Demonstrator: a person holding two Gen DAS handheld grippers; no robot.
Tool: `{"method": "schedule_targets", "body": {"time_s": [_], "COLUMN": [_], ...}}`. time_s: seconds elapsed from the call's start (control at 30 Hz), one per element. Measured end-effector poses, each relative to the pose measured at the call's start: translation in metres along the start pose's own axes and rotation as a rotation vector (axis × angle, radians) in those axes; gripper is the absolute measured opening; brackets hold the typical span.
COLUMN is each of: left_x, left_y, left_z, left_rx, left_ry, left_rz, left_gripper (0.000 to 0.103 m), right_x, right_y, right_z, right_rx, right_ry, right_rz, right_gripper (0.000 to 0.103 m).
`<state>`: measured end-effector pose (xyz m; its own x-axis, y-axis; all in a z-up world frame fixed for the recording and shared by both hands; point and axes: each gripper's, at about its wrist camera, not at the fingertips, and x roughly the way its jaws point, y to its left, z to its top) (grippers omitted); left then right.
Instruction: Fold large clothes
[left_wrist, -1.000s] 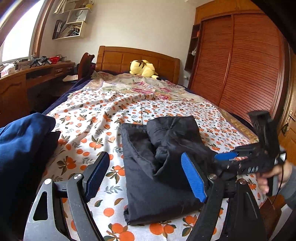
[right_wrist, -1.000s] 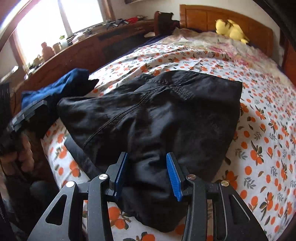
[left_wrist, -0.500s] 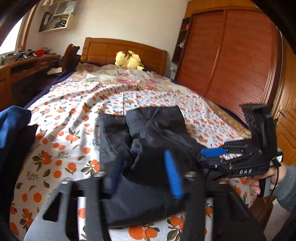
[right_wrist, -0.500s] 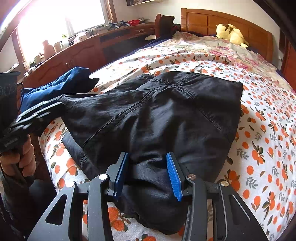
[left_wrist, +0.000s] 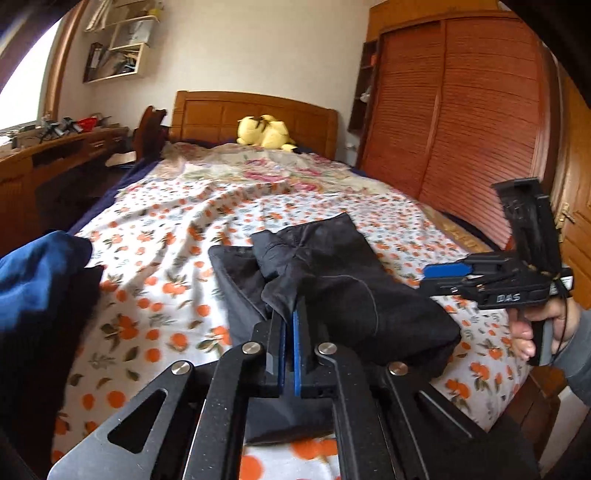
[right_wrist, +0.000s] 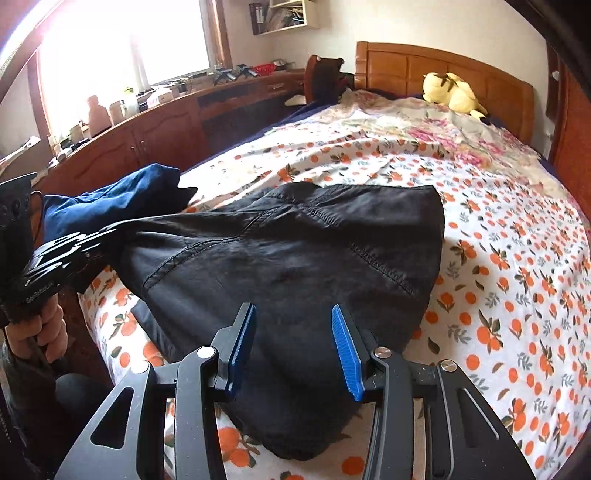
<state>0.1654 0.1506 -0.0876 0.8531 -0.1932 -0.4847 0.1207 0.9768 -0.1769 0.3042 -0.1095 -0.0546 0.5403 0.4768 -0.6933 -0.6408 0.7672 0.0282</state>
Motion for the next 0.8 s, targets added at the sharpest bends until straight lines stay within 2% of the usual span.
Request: {"method": "schedule_targets", "body": {"time_s": [0.17, 0.37, 0.5, 0.6, 0.67, 0.7, 0.73, 0.8], "left_x": [0.003, 0.013, 0.013, 0.011, 0.010, 0.008, 0.006, 0.003], "left_y": [0.005, 0.002, 0.000, -0.001, -0.001, 0.000, 0.000, 0.001], "left_z": [-0.014, -0.033, -0.033, -0.035, -0.036, -0.036, -0.038, -0.039], "left_rx": [0.017, 0.019, 0.014, 0.015, 0.014, 0.017, 0.021, 0.024], "left_ry": [0.044, 0.102, 0.102, 0.096, 0.099, 0.100, 0.099, 0.097], "left_rz": [0.039, 0.038, 0.055, 0.075, 0.088, 0.105, 0.121, 0.124], "left_gripper": [0.004, 0.004, 0.003, 0.004, 0.010, 0.019, 0.035, 0.049], "right_x": [0.018, 0.031, 0.032, 0.032, 0.037, 0.043, 0.050, 0.067], "right_y": [0.009, 0.002, -0.005, -0.015, -0.029, -0.039, -0.048, -0.064], "right_z": [-0.011, -0.034, -0.026, -0.012, 0.000, 0.005, 0.011, 0.021], "right_rx": [-0.037, -0.040, -0.045, -0.071, -0.075, -0.068, -0.063, -0.075], "right_ry": [0.039, 0.035, 0.050, 0.038, 0.032, 0.038, 0.049, 0.061], "right_rz": [0.011, 0.015, 0.034, -0.010, -0.051, -0.060, -0.060, -0.097], "right_gripper": [0.044, 0.044, 0.045, 0.047, 0.052, 0.054, 0.056, 0.059]}}
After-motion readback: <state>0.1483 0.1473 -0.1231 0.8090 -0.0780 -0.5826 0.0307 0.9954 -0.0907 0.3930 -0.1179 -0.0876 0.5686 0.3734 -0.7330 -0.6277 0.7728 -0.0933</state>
